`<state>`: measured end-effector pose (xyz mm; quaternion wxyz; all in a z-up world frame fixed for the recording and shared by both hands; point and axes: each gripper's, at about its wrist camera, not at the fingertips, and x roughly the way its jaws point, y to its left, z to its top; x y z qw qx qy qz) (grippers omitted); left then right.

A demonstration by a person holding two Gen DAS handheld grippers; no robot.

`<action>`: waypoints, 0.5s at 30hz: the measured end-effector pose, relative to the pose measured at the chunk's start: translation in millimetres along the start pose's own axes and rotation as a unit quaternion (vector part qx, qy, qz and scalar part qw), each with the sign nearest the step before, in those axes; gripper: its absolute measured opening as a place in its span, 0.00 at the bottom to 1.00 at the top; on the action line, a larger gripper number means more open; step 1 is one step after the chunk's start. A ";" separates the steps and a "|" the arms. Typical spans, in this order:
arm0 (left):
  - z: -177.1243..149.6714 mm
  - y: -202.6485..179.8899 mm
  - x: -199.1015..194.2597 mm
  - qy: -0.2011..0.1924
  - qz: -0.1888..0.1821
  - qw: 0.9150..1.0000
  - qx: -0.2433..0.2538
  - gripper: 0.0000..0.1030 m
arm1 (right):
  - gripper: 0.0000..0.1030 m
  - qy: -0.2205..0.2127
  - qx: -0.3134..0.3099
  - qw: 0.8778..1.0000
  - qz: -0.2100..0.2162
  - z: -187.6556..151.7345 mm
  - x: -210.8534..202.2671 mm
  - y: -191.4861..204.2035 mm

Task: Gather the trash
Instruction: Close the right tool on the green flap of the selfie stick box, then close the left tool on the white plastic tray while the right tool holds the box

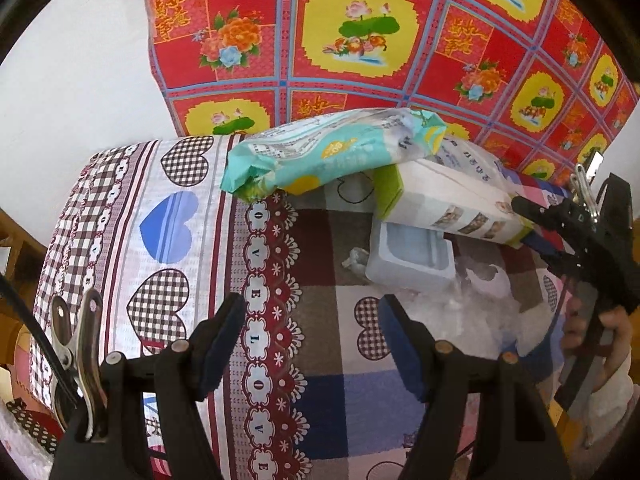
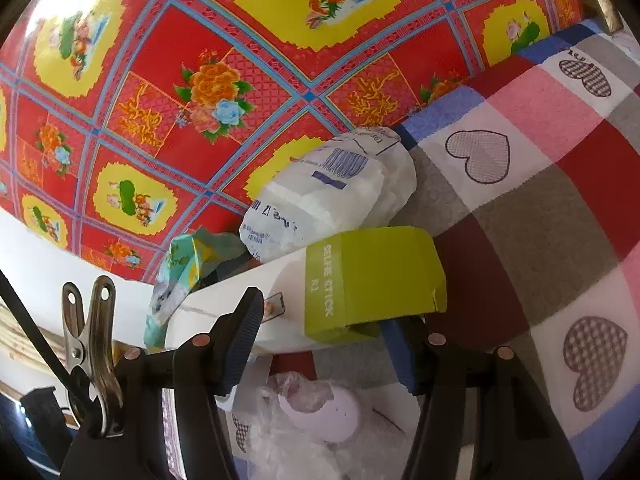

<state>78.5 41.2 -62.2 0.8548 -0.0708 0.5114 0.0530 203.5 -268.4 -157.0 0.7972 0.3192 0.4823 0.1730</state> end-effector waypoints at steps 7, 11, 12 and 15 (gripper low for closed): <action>-2.8 1.1 0.0 0.001 0.012 1.000 -0.005 0.70 | 0.19 -0.003 -0.016 0.999 0.052 1.9 -12.1 12.8; -0.6 -2.5 0.9 -0.002 0.008 1.000 -0.002 0.70 | 0.10 -0.014 -0.032 0.995 0.094 4.6 -30.1 26.6; 0.2 -3.6 1.4 -0.002 0.007 1.000 0.000 0.70 | 0.08 -0.017 -0.037 0.994 0.102 5.2 -35.6 31.0; 3.3 -9.7 3.9 -0.003 0.002 1.000 0.010 0.70 | 0.06 -0.032 -0.057 0.991 0.114 6.4 -54.3 44.7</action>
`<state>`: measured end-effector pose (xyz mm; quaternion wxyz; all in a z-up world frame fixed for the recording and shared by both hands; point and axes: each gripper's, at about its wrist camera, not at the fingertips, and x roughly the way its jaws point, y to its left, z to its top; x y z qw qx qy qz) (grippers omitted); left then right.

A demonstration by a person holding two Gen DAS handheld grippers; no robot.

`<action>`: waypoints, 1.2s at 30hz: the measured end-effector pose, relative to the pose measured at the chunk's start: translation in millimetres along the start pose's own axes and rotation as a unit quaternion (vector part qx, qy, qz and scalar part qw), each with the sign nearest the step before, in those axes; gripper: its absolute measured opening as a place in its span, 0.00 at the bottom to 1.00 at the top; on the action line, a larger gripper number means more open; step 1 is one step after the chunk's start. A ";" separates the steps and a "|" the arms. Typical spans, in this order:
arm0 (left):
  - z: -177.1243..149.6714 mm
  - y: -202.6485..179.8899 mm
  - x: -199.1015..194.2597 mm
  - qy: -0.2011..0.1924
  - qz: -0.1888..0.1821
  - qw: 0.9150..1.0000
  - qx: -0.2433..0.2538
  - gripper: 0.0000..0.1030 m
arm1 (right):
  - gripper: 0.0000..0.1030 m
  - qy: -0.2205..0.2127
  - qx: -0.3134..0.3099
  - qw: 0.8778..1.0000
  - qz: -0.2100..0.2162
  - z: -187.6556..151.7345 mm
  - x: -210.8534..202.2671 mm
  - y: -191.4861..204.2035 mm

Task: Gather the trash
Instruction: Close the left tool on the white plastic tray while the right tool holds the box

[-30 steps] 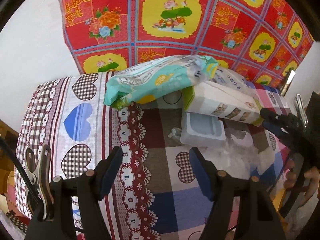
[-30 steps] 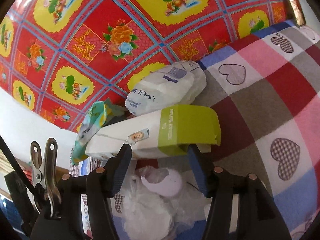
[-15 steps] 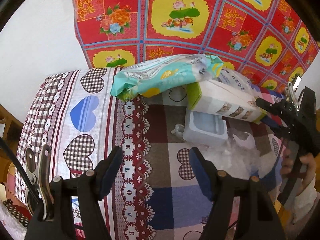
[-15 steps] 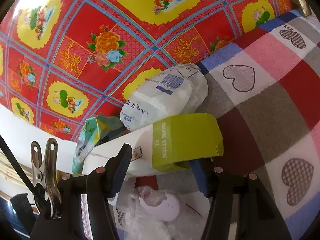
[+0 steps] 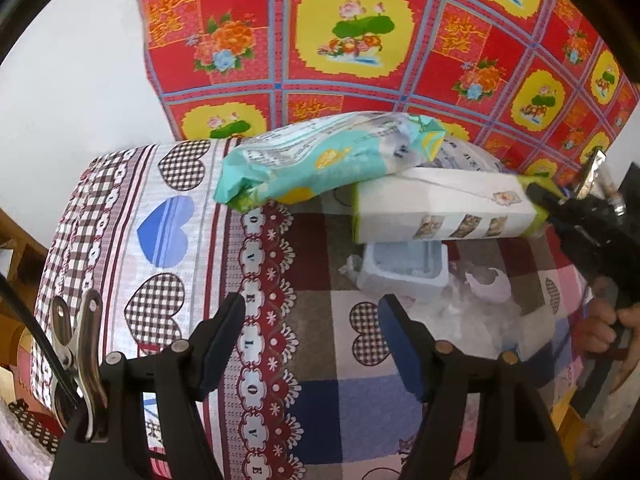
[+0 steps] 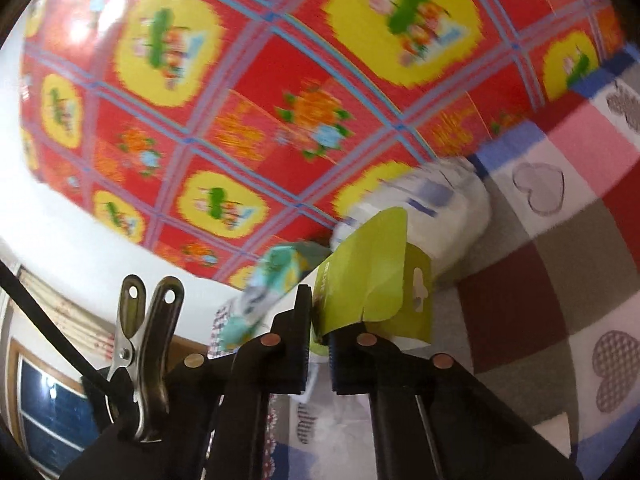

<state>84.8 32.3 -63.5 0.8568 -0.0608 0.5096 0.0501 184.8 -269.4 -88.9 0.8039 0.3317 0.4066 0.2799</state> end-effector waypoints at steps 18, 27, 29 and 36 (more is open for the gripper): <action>29.6 -51.6 35.5 0.018 -0.071 0.995 0.066 0.75 | 0.02 -0.105 -0.070 0.989 -0.071 12.4 -117.6 40.3; 36.5 -89.6 75.8 0.049 -0.086 0.985 0.141 0.82 | 0.02 -0.120 -0.052 0.984 -0.122 8.1 -146.4 11.6; 40.5 -92.4 81.6 0.047 -0.082 0.984 0.151 0.88 | 0.02 -0.120 -0.048 0.983 -0.127 6.6 -148.4 6.2; 54.5 -101.9 101.1 0.056 -0.083 0.979 0.175 0.92 | 0.02 -0.119 -0.043 0.983 -0.137 2.9 -149.6 -3.8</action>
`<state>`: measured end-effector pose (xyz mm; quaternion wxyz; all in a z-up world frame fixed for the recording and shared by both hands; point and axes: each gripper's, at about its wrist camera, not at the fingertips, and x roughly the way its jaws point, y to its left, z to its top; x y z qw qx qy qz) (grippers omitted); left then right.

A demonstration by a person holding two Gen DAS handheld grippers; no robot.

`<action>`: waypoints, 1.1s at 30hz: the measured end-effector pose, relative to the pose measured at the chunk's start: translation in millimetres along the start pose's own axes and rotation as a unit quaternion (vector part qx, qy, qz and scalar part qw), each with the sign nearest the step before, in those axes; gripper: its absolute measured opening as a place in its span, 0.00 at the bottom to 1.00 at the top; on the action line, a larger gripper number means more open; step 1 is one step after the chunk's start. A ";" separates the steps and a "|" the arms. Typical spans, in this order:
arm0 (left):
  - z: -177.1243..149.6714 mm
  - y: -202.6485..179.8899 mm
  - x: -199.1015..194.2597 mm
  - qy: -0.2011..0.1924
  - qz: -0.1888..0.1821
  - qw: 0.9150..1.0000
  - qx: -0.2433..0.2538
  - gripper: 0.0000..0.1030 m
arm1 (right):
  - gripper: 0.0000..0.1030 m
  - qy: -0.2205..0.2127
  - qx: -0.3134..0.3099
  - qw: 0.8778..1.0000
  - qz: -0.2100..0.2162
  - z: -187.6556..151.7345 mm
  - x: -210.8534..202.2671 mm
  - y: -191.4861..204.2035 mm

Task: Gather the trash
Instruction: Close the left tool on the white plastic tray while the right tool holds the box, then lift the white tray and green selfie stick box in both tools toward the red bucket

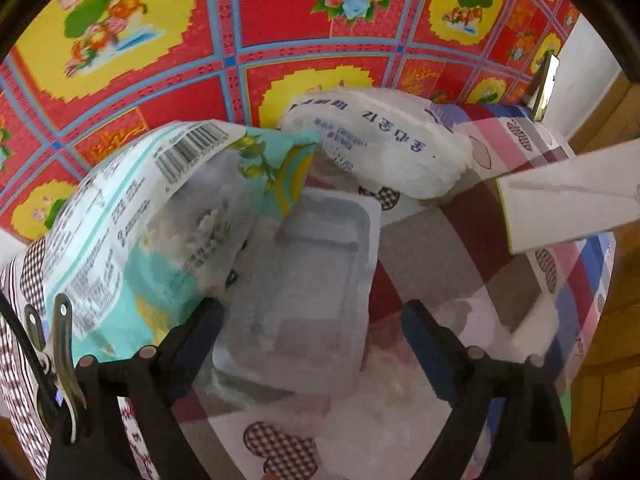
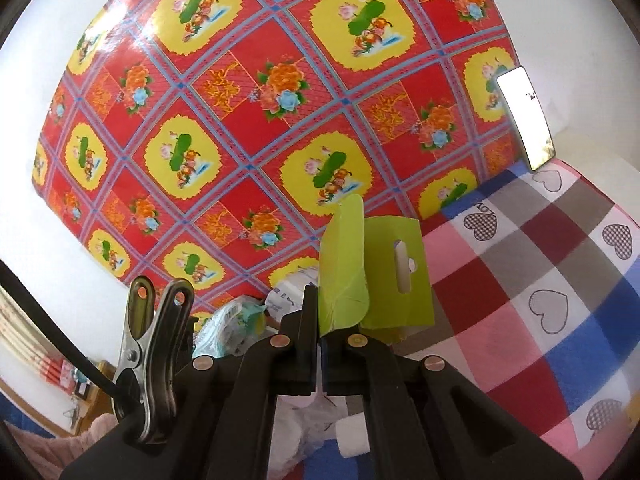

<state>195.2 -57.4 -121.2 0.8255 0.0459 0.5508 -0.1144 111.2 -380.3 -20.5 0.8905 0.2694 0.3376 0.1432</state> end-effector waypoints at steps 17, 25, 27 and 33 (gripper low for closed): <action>1.6 15.0 32.8 0.018 0.041 0.997 -0.058 0.89 | 0.02 0.015 -0.005 1.000 0.007 -8.9 8.2 -12.0; -4.3 2.8 17.5 0.007 0.029 0.997 -0.065 0.76 | 0.02 0.022 -0.016 0.999 0.025 -5.9 7.9 -18.2; -8.8 0.4 7.0 0.001 0.024 0.997 -0.071 0.76 | 0.02 0.024 -0.018 0.999 0.033 -3.9 8.1 -20.0; -19.3 -9.5 -29.8 -0.027 -0.009 0.994 -0.105 0.76 | 0.02 0.025 -0.032 0.997 0.059 3.0 5.6 -20.7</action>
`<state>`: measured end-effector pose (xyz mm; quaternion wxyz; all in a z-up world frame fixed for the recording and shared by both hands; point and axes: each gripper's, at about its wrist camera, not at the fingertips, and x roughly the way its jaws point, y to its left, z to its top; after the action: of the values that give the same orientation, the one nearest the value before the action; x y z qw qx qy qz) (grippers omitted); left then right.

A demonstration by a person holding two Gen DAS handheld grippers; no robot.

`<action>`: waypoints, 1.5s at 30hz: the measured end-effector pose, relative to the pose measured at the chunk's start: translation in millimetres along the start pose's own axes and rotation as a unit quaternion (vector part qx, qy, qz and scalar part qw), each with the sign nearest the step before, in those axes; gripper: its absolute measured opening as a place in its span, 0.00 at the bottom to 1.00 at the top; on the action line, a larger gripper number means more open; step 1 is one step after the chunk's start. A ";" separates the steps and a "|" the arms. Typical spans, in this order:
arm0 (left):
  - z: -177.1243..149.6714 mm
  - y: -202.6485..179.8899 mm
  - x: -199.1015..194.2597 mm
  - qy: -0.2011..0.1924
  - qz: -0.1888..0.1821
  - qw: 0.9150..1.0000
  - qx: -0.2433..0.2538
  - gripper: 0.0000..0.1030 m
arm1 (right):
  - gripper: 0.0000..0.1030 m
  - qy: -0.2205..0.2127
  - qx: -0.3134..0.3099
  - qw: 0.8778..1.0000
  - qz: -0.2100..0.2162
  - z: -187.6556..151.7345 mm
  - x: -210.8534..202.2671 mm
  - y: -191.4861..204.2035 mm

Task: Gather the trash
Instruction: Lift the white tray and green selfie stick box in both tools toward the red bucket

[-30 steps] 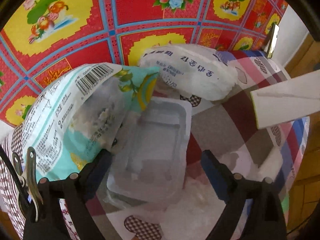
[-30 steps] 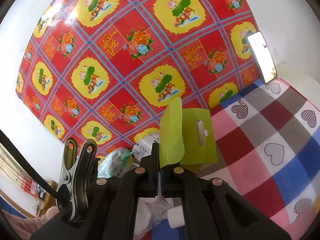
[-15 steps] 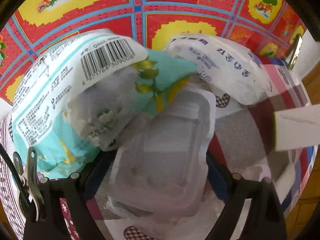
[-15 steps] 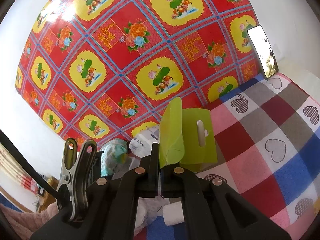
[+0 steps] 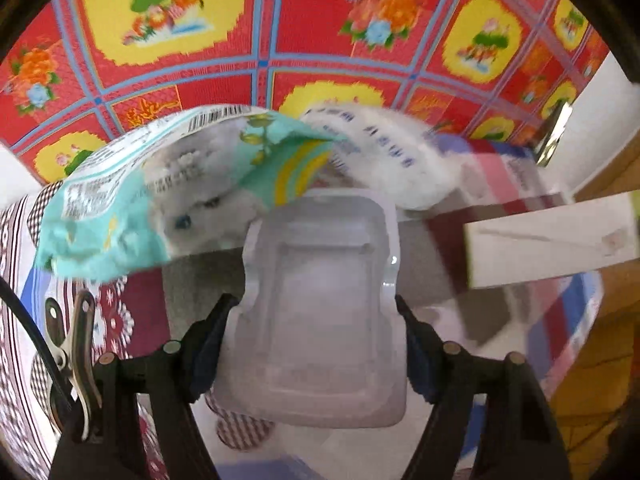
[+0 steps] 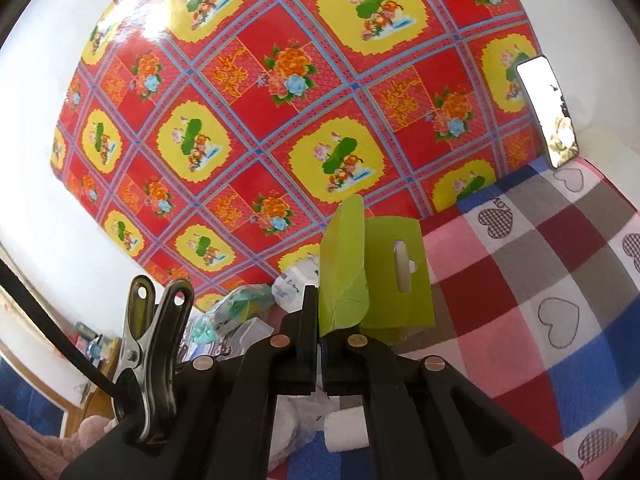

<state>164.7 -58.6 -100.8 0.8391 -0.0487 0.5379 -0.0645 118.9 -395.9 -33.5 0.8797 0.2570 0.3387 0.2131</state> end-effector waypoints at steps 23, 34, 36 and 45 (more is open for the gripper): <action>-38.9 -6.2 -82.5 -0.066 0.030 0.996 -0.059 0.76 | 0.02 0.011 -0.069 0.995 0.068 4.7 -2.6 51.3; -70.9 43.8 -121.9 -0.096 0.057 0.989 -0.100 0.76 | 0.02 0.003 -0.093 0.992 0.086 -14.4 0.4 111.1; -77.4 54.2 -129.7 -0.100 0.060 0.988 -0.105 0.76 | 0.02 0.003 -0.098 0.991 0.089 -21.5 0.8 126.3; -118.9 112.9 -168.5 -0.115 0.081 0.982 -0.129 0.76 | 0.02 0.010 -0.120 0.987 0.104 -60.4 4.5 197.5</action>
<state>-6.6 78.4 -16.4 0.8845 -0.1201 0.4437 0.0802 39.7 -221.4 43.5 0.8738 0.1811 0.2911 0.3448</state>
